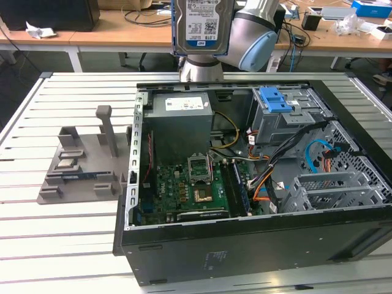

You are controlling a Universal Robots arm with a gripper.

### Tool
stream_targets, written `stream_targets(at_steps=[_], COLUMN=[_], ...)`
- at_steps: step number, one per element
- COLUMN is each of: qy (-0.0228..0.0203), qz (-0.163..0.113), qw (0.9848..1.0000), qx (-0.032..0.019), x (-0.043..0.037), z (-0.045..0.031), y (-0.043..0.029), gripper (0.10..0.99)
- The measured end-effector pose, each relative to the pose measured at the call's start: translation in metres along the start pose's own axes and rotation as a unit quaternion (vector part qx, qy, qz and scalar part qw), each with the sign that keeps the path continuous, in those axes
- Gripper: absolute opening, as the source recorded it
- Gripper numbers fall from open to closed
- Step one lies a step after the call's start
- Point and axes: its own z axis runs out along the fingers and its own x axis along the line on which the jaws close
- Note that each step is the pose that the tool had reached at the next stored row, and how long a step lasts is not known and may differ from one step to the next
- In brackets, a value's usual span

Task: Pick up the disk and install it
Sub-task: 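Pick up the disk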

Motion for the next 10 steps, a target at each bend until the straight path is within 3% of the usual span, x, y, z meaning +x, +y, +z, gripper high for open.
stream_targets(at_steps=[3,10], qy=[0.0,0.0], qz=[0.0,0.0], qw=[1.0,1.0], qx=[0.0,0.0], x=[0.0036,0.0222], z=[0.0027,0.0039], y=[0.0001,0.0005], gripper=[0.369,0.369])
